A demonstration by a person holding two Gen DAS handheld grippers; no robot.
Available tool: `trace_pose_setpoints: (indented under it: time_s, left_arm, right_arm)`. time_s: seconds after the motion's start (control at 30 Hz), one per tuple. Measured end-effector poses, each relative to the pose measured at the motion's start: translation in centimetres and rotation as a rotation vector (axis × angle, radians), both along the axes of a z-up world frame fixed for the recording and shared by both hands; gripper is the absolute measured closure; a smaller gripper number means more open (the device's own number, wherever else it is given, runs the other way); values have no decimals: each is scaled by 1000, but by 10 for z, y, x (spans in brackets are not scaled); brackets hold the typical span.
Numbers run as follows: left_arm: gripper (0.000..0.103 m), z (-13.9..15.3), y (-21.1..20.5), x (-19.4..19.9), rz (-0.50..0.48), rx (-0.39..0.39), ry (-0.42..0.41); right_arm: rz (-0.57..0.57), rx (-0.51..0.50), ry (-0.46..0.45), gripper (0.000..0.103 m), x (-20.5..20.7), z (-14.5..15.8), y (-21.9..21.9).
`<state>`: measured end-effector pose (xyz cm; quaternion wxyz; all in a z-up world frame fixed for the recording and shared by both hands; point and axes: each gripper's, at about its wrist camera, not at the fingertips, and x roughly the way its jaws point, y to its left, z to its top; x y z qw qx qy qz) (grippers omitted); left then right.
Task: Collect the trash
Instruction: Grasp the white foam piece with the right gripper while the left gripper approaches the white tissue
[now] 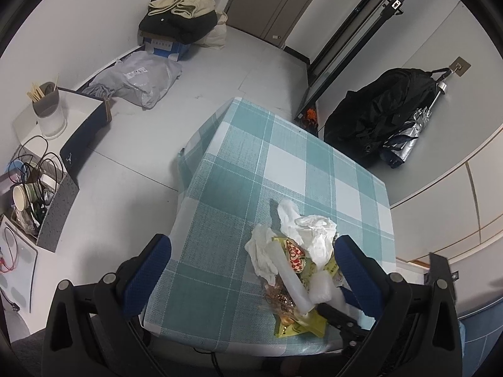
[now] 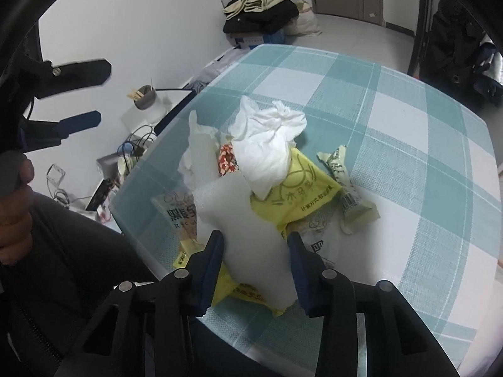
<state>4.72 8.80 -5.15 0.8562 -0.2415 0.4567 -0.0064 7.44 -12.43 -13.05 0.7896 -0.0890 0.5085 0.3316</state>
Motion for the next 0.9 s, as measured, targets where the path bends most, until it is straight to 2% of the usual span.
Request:
trace_pose_setpoints:
  time_s: [0.3,0.4,0.5,0.63,0.73,0.8,0.9]
  left_arm:
    - [1,3,-4,0,-5,53,-25]
    - [1,10,-12,8,-56,72,-50]
    - [1,18,-29,24,-177,109,-65]
    - [1,8,-48,49,-308,128,-15]
    - [1,-18,-66,74,-417,131,81]
    - [1,-32,-74,83,-464,144,128]
    - [1,-51,-82,92,-485,184,169]
  right_arm:
    - [-52,112,-48,64,-3,26,-18]
    - [-87,161,-63,64,-4,37,-31]
    - [-130,198,-83,64,-3,46,-44]
    - [-176,229,-103,64,-2,56,-64]
    - [-199,244,-107,63,-2,58,-76]
    - [-211,252,-112,64,-3,59,-84]
    - [-230,258,-117,63,-4,60,-95]
